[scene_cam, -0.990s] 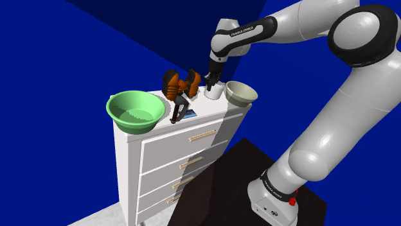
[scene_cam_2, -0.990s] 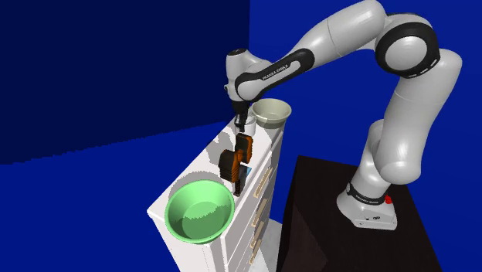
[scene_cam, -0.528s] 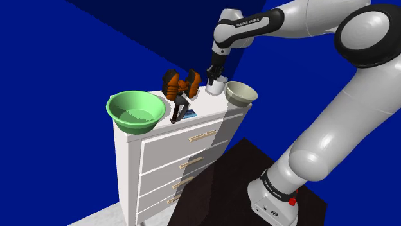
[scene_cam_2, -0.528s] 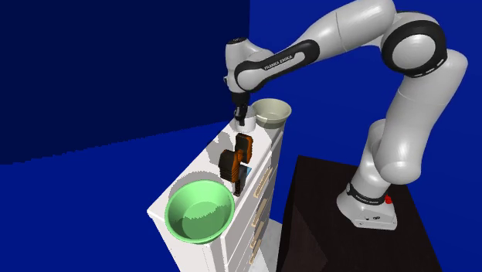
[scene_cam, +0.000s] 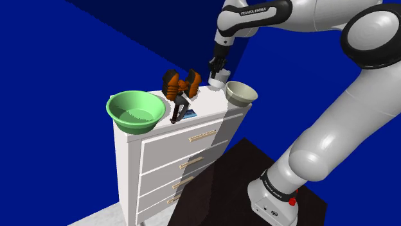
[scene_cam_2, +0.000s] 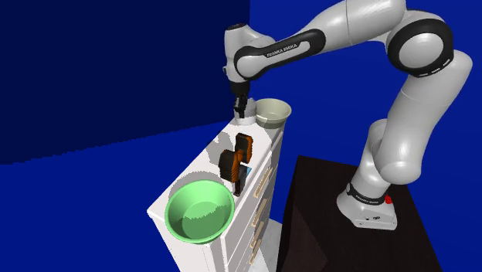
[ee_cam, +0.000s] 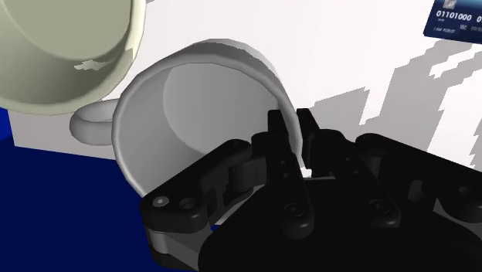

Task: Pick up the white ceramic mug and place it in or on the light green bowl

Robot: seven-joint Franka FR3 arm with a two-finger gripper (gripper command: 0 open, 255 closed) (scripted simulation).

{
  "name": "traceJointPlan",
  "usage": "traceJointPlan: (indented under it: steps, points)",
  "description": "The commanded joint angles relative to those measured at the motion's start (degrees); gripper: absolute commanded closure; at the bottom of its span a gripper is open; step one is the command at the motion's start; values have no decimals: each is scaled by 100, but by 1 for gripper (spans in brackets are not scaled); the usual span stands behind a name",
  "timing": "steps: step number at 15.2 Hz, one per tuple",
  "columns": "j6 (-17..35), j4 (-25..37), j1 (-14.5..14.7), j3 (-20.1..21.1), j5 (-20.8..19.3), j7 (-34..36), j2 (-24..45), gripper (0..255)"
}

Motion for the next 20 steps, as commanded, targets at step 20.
traceJointPlan:
  steps: [20]
  points:
    - [-982,630,595,652,65,1179,-291,255]
